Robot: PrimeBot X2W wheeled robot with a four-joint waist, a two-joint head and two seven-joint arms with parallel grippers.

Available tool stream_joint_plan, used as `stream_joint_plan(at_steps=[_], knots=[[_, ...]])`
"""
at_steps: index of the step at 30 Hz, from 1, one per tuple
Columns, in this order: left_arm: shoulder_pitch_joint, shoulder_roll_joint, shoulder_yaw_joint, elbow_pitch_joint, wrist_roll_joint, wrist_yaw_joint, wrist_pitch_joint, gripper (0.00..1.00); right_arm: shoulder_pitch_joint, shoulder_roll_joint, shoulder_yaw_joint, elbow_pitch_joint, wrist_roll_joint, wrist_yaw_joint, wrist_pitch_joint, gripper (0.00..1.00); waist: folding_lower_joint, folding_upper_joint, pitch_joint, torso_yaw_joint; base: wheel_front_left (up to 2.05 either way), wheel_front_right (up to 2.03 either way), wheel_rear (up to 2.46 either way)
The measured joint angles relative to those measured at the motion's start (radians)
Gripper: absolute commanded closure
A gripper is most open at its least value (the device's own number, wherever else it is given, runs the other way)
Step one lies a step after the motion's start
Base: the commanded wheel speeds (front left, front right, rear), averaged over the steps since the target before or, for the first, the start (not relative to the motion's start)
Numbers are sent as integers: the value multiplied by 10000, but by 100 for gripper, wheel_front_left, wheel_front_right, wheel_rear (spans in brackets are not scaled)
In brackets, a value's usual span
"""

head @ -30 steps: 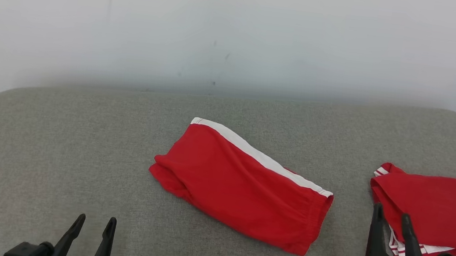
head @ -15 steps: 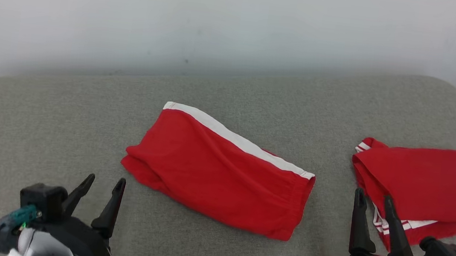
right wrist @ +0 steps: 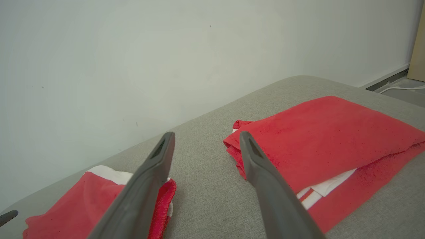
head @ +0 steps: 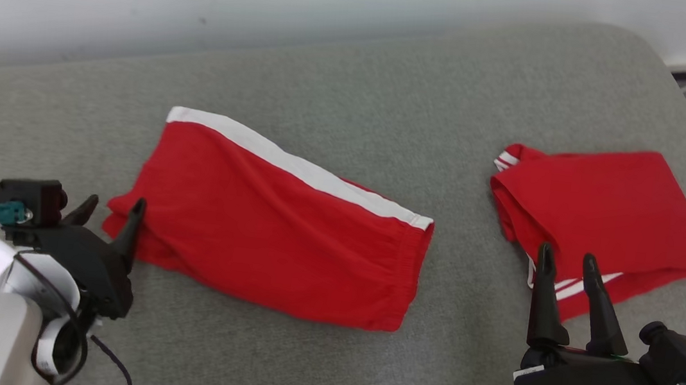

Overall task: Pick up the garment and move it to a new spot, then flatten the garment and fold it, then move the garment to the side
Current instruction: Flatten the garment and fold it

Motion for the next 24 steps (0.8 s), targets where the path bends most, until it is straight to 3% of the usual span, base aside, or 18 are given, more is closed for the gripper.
stream_joint_plan(at_steps=[5, 11, 24], knots=[[-424, 259, 6, 721, 201, 209, 556, 0, -122, 0, -73, 6, 2, 0, -10, 0, 0, 0, 525, -378, 0, 0, 0], [-934, 119, -153, 1409, 257, 318, 966, 0, -321, -4, -257, 153, 2, 0, -27, 0, 0, 0, 978, -563, 0, 0, 0], [-1058, 144, -186, 1845, 355, 428, 1442, 0, -450, -12, -169, 339, 0, 12, -111, 0, -3, 0, 816, 64, 0, 0, 0]])
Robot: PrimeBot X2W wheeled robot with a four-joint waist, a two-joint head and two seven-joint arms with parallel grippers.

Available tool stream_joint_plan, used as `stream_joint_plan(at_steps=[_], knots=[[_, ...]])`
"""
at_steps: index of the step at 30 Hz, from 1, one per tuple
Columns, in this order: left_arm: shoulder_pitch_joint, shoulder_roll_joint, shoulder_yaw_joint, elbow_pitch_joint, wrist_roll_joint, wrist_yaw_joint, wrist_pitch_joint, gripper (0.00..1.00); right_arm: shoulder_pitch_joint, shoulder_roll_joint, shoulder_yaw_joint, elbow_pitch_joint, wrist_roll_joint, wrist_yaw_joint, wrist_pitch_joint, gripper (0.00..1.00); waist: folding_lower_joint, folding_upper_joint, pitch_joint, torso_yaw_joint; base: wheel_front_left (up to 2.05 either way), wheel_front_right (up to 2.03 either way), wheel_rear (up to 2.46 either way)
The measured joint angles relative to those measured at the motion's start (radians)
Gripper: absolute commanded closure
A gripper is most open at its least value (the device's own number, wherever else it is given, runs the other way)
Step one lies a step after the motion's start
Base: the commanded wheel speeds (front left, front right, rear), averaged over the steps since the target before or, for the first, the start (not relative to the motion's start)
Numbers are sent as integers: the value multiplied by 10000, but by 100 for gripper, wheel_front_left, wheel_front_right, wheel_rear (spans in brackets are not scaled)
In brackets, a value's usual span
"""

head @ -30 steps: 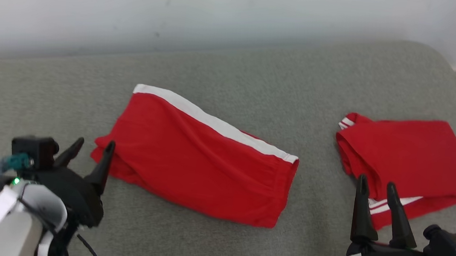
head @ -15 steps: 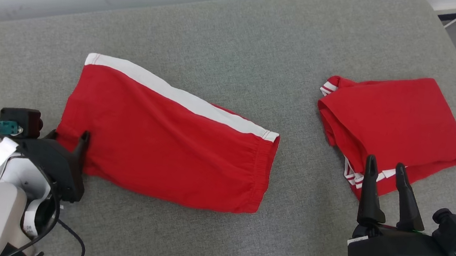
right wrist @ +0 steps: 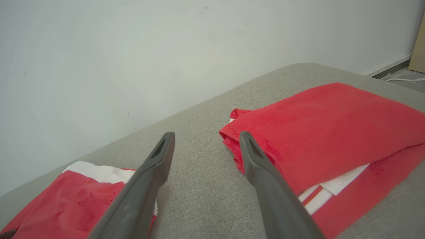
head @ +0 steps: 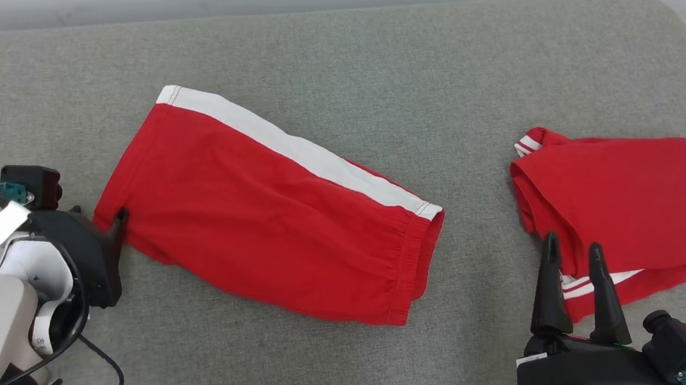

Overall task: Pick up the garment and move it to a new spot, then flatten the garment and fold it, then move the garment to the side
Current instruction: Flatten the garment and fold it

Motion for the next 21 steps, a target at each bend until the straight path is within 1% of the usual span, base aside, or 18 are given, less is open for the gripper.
stream_joint_plan(at_steps=[4, 9, 10, 11, 13, 17, 21], knots=[[9, -23, -25, 86, -50, -35, 123, 0, -19, 2, 140, 48, -12, 2, 2, 0, -1, 0, -73, 105, 0, 0, 0], [1, -165, -21, 163, -288, -297, 211, 0, -26, 2, 194, 130, -15, 6, 2, 0, 0, 0, -74, 92, 0, 0, 0], [0, -169, -19, 174, -307, -351, 211, 70, -27, 2, 201, 142, -29, 6, 2, 0, -1, -1, -72, 79, 0, 0, 0], [-1, -169, -25, 194, -328, -393, 226, 100, -27, 2, 203, 150, -73, 6, 2, 0, 0, -1, -71, 66, 0, 0, 0], [-3, -211, -35, 221, -405, -560, 316, 100, -27, 2, 205, 169, -82, 6, 2, 0, 0, -1, -67, 37, 0, 0, 0], [-29, -257, -25, 242, -477, -646, 453, 100, -26, -12, 230, 211, -88, 17, 13, 0, -1, -1, -57, 2, 0, 0, 0], [-64, -259, -19, 259, -662, -708, 518, 100, -28, -159, 631, 387, -261, 217, 372, 0, -1, -1, -46, 12, 0, 0, 0]])
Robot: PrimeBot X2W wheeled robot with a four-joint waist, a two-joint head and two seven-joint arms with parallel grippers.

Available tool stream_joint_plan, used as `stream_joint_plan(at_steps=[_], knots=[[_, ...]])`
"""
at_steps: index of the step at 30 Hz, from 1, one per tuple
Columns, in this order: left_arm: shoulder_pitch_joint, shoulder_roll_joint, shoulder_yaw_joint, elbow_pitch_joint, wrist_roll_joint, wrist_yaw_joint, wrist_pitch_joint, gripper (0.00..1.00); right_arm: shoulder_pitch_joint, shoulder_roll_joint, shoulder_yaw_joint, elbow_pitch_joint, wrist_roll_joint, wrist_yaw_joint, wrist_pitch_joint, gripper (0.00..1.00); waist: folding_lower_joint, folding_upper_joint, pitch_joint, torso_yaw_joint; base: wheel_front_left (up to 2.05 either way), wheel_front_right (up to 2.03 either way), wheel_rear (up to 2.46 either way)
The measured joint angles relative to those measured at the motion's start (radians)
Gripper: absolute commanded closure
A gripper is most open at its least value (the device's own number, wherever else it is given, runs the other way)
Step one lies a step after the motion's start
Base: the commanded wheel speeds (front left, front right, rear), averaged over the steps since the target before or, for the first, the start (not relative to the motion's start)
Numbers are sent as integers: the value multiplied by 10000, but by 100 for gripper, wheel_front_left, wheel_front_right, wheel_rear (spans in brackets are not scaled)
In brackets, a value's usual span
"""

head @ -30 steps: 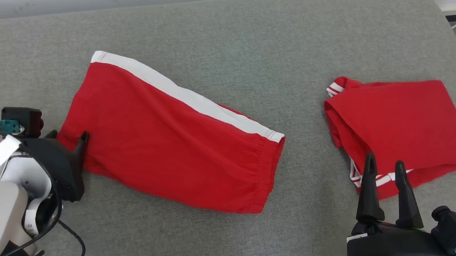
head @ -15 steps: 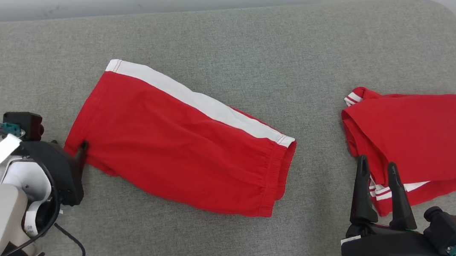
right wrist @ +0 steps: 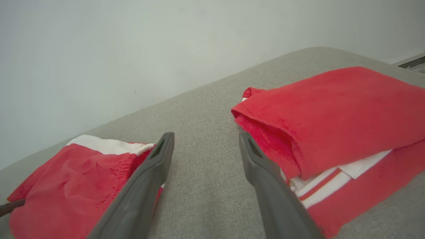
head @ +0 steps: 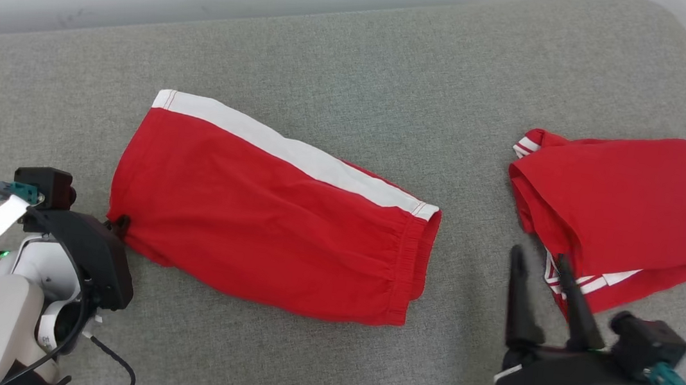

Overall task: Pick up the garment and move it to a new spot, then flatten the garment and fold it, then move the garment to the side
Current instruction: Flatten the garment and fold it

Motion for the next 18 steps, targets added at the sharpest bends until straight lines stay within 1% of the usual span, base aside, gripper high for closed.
stream_joint_plan(at_steps=[4, 6, 8, 10, 13, 18], knots=[[-94, -40, -23, 36, 0, -15, 77, 100, -4, -153, 748, 523, -188, 284, 784, 0, 0, 0, 12, 55, 0, 0, 0], [-189, -98, -104, 71, 0, -23, 107, 100, 2, -171, 988, 639, -280, 328, 1005, 0, 0, 0, 19, 105, 0, 0, 0], [-267, -190, -157, 100, 0, -25, 127, 100, -7, -159, 1030, 593, -280, 332, 1055, 0, 1, 0, 31, 182, 0, 0, 0], [-336, -247, -169, 165, -2, -61, 134, 100, -52, -136, 1181, 535, -278, 418, 1152, 0, 1, 0, 43, 257, 0, 0, 0], [-372, -297, -190, 201, -2, -104, 134, 100, -53, -75, 1202, 433, -249, 420, 1154, 0, 1, 0, 47, 320, 0, 0, 0], [-367, -290, -173, 259, -63, -113, 132, 100, -58, -75, 1507, 249, -157, 677, 1423, 0, 1, 1, 23, 365, 0, 0, 0]])
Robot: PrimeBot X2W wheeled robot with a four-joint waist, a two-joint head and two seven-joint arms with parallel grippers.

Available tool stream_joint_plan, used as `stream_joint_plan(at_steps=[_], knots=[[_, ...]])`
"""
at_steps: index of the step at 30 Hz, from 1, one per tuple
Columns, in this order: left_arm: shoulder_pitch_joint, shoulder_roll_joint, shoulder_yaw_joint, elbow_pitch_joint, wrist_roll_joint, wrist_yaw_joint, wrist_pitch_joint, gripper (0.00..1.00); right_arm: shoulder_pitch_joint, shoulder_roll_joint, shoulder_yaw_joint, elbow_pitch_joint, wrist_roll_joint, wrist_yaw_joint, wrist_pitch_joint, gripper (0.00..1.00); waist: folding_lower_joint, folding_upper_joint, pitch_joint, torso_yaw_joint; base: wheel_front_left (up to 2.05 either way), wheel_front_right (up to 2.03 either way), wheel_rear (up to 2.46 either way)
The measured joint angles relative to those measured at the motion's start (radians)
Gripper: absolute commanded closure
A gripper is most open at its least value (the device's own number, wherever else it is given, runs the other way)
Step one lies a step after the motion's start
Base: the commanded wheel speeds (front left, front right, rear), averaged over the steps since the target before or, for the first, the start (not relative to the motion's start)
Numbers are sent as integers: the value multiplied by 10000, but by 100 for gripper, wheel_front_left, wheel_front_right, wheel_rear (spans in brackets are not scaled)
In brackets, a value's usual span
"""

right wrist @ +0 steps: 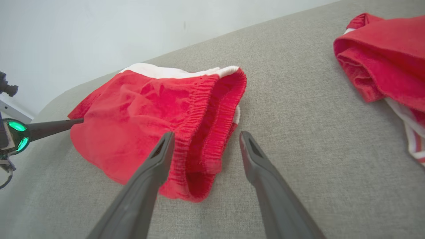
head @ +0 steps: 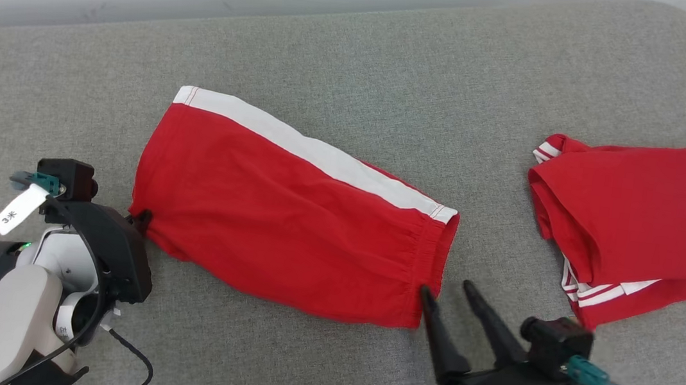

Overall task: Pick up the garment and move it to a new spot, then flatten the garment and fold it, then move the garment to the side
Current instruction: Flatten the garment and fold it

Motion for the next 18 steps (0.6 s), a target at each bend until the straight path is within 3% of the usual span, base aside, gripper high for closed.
stream_joint_plan(at_steps=[6, 11, 18], knots=[[1, -29, -17, 56, 0, -2, -4, 100, -51, 38, 679, 286, -38, 165, 487, 0, 0, 0, -41, 21, 0, 0, 0], [0, -73, -44, 77, 0, -71, -29, 100, -159, 35, 688, 671, -405, -113, 686, 0, 0, 0, -46, 76, 0, 0, 0], [0, -155, -81, 100, -10, -77, -59, 100, -528, 38, 692, 1045, -477, -194, 863, 0, 0, 0, -46, 174, 0, 0, 0]])
